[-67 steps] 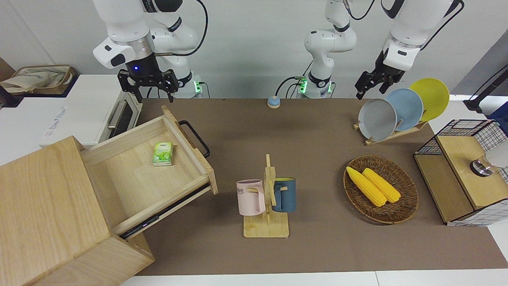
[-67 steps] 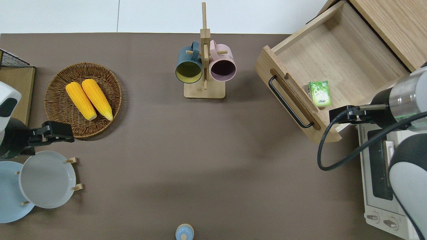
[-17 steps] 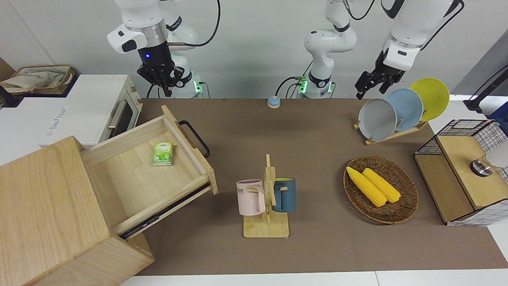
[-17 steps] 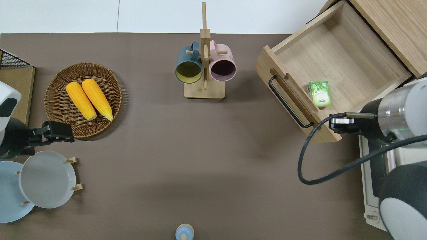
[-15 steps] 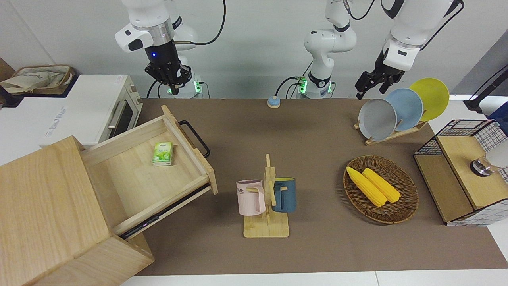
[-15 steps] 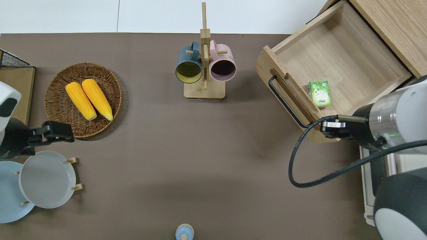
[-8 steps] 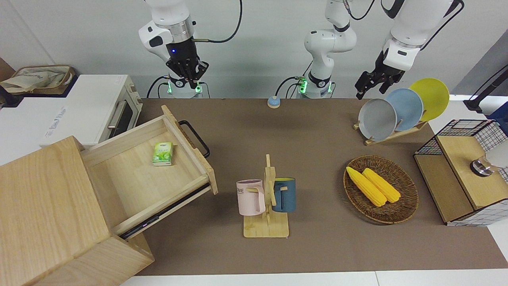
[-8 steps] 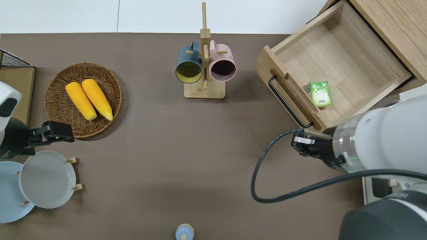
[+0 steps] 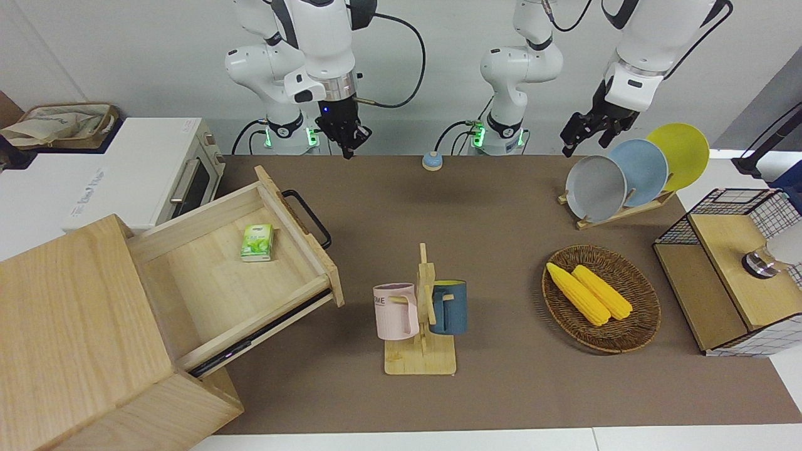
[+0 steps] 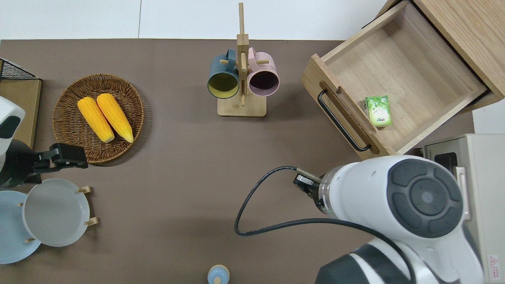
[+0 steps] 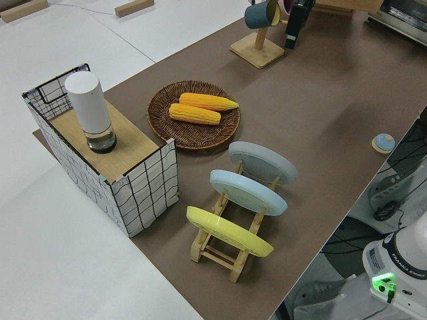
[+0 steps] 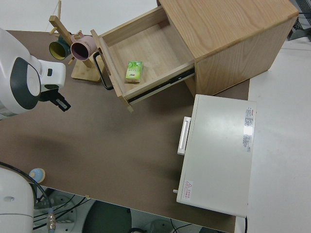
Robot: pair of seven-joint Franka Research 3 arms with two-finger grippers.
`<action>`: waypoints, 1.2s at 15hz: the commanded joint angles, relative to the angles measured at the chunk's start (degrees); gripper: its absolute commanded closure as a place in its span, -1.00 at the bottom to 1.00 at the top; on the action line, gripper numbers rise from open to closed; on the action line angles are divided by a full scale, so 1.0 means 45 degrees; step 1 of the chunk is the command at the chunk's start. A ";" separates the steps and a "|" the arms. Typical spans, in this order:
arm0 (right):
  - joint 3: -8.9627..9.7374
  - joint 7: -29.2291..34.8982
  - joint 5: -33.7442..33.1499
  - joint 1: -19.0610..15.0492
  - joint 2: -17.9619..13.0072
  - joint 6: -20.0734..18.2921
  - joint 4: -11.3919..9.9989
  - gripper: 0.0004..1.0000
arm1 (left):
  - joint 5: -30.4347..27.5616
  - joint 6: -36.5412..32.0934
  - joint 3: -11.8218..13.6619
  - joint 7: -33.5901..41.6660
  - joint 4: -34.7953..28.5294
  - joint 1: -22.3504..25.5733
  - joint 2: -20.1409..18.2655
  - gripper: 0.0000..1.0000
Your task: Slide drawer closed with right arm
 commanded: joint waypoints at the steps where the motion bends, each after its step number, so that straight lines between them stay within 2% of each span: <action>1: -0.0060 0.1349 0.0301 0.0015 -0.0394 0.1682 -0.1410 1.00 | -0.0011 -0.0197 0.0056 0.0113 0.0047 -0.0015 -0.0106 -0.99; 7: -0.0255 0.3303 0.0360 -0.0258 0.0465 0.2972 -0.1294 1.00 | -0.0011 -0.0197 0.0056 0.0113 0.0047 -0.0015 -0.0106 -0.99; 12: -0.0314 0.3461 0.0068 -0.0297 0.1286 0.3656 -0.1158 1.00 | -0.0011 -0.0197 0.0056 0.0113 0.0047 -0.0015 -0.0106 -0.99; 13: -0.0314 0.3481 0.0048 -0.0394 0.1481 0.3715 -0.1022 1.00 | -0.0011 -0.0216 0.0056 0.0113 0.0047 -0.0015 -0.0106 -0.99; 16: -0.0295 0.3676 -0.0322 -0.0668 0.2028 0.3541 -0.0125 1.00 | -0.0011 -0.0197 0.0056 0.0113 0.0047 -0.0015 -0.0106 -0.99; 18: -0.0295 0.3716 -0.0557 -0.0824 0.2205 0.3443 0.0151 1.00 | -0.0011 -0.0216 0.0056 0.0113 0.0047 -0.0015 -0.0106 -0.99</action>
